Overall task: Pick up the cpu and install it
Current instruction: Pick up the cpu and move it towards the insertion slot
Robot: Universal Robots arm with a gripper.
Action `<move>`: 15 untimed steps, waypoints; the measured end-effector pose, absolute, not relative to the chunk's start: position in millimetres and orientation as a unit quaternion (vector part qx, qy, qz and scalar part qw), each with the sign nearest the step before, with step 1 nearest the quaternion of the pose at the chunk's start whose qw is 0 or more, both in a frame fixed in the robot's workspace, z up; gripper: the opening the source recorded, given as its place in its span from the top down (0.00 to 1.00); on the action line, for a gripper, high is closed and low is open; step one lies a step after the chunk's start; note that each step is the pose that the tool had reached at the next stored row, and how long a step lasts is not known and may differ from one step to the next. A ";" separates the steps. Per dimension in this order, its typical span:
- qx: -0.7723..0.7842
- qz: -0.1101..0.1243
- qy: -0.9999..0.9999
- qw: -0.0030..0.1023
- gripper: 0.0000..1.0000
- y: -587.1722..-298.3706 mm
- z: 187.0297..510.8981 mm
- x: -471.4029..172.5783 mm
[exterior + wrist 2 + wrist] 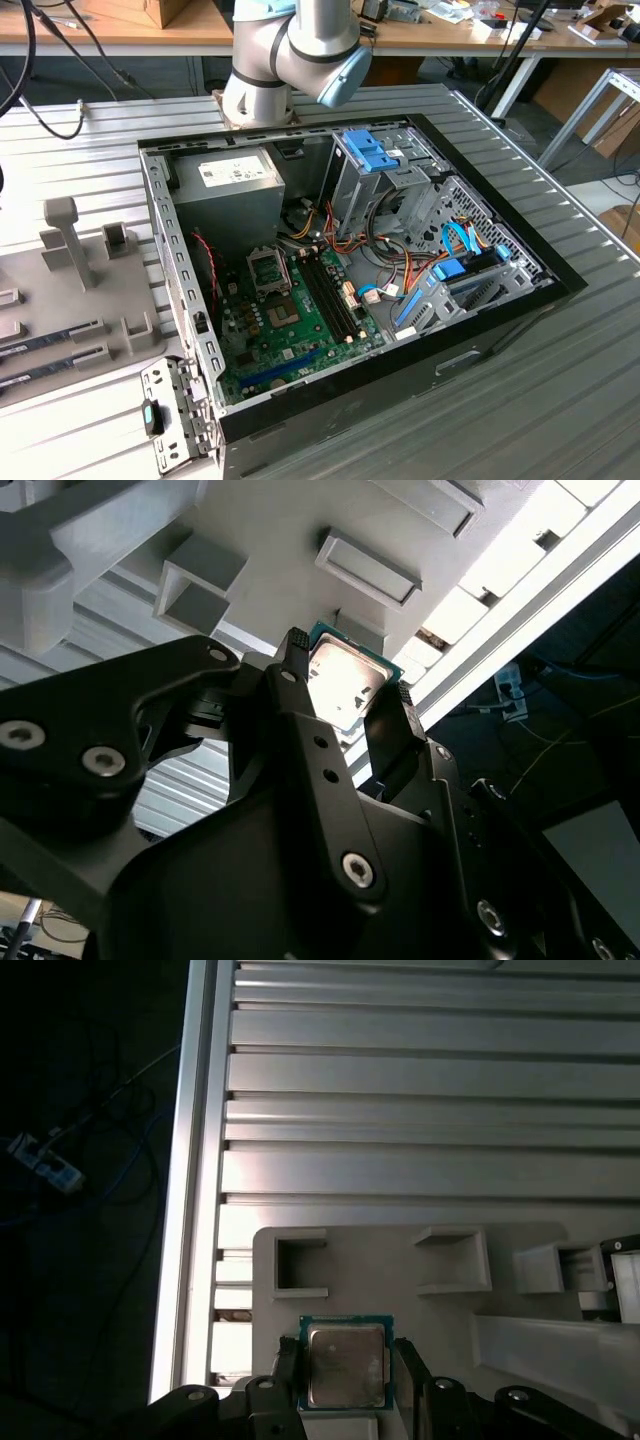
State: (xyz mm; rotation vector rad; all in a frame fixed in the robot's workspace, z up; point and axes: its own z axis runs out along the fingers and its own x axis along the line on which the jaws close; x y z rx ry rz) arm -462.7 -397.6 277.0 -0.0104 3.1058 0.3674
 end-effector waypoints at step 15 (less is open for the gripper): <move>-0.003 0.126 0.992 0.007 0.53 -397.6 283.3 -462.7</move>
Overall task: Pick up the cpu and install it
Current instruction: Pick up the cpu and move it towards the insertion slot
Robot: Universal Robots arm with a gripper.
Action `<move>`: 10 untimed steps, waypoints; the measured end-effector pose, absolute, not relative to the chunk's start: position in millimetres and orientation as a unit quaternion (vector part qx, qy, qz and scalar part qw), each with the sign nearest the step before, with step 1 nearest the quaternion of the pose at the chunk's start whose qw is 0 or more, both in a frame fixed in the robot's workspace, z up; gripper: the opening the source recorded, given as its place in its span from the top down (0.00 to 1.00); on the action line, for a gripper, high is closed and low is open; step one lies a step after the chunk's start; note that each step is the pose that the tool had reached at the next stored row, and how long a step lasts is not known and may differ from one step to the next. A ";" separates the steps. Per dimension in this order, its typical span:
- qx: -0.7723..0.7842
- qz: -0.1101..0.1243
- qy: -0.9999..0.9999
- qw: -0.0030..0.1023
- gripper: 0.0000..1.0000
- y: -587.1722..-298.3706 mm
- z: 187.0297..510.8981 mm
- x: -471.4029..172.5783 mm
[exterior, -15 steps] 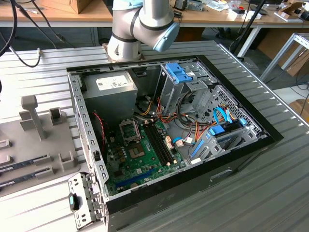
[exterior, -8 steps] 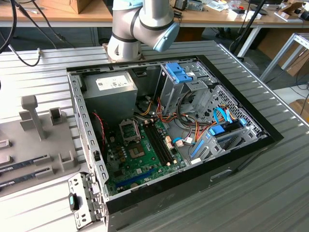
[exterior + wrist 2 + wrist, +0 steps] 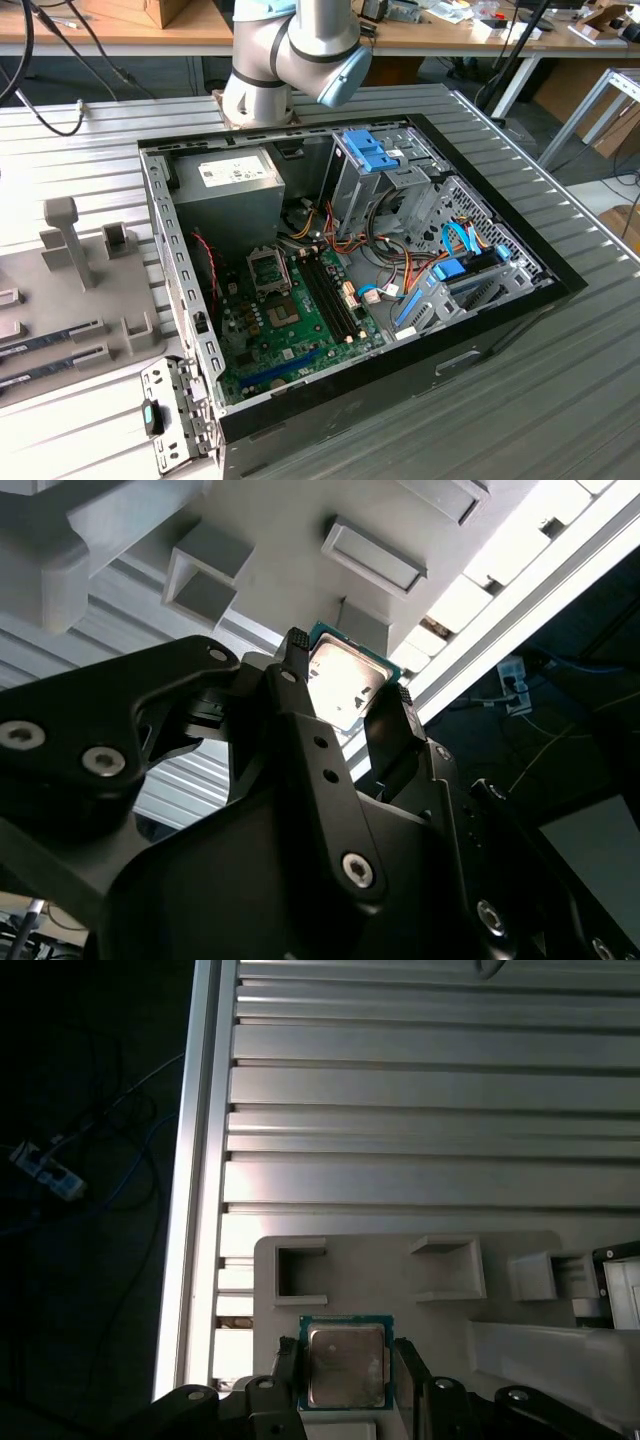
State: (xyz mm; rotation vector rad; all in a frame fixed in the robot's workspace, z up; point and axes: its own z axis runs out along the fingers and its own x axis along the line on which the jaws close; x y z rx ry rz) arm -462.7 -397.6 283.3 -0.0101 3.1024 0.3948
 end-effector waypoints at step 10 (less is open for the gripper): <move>-0.003 0.133 0.991 0.007 0.53 -397.6 287.5 -462.7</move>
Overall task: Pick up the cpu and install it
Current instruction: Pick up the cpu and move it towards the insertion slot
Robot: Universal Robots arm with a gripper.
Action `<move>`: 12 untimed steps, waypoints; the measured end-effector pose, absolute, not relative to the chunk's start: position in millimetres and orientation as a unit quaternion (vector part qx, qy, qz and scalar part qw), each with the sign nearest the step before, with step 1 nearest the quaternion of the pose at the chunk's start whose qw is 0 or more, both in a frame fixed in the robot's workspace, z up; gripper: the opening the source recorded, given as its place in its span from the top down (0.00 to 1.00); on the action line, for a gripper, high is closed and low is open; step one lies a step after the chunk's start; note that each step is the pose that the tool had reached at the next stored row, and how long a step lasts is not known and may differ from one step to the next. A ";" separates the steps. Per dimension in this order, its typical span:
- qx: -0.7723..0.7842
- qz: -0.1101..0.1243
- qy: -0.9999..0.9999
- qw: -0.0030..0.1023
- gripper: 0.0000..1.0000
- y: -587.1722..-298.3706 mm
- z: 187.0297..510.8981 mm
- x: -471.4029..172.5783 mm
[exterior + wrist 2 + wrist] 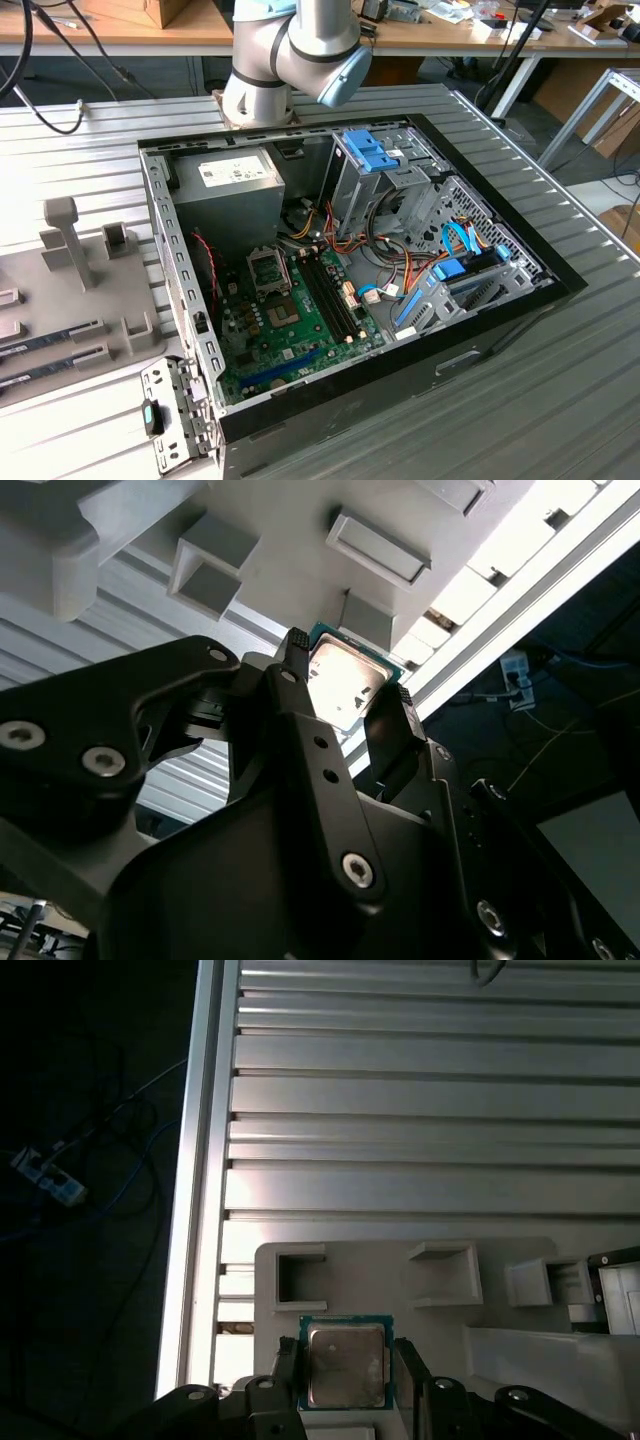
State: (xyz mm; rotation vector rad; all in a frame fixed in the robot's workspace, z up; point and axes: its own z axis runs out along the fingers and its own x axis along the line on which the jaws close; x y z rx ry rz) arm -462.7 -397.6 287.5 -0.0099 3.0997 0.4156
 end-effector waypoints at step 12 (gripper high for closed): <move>-0.003 0.140 0.990 0.007 0.53 -397.6 291.6 -462.7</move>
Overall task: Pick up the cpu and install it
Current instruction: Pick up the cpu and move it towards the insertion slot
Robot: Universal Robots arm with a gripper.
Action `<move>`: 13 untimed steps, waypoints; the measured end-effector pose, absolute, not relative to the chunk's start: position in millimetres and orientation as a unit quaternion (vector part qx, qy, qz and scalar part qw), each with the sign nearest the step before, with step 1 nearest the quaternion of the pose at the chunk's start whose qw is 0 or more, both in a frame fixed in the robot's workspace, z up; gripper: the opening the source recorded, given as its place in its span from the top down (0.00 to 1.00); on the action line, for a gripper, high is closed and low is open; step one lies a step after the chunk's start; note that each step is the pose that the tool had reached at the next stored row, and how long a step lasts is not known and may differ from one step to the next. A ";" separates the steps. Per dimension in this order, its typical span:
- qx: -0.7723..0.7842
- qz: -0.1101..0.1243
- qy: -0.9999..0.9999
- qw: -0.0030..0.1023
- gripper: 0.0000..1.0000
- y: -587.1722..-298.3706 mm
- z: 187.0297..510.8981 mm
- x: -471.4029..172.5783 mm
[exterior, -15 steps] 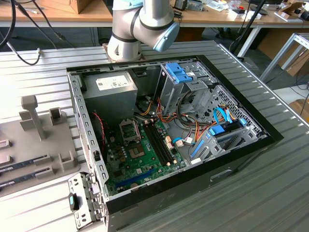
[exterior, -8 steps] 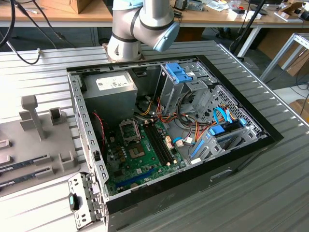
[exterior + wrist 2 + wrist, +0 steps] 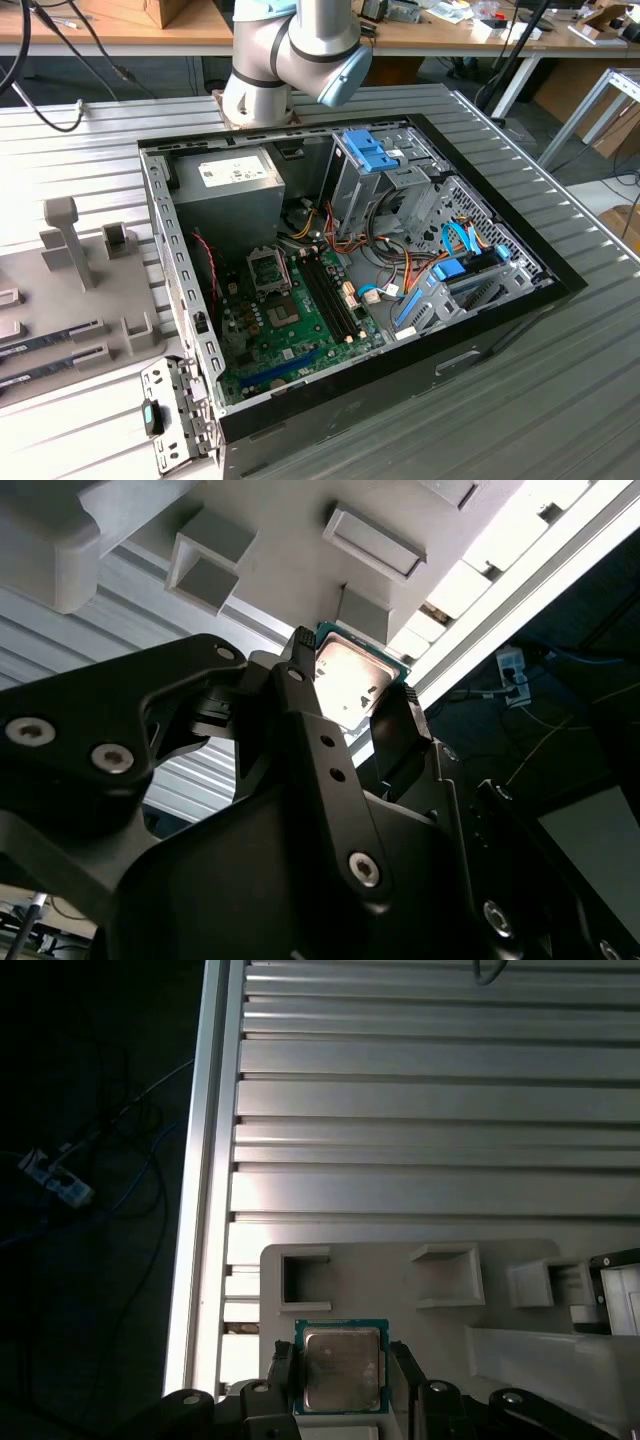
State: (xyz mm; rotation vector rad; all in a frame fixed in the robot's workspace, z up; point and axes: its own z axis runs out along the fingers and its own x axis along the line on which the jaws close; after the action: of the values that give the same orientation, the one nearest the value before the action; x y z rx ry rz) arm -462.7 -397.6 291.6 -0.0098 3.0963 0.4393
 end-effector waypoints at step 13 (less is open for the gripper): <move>-0.003 0.150 0.989 0.007 0.53 -397.6 296.0 -462.7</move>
State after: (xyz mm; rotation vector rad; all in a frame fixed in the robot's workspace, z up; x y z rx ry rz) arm -462.7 -397.6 296.0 -0.0096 3.0917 0.4704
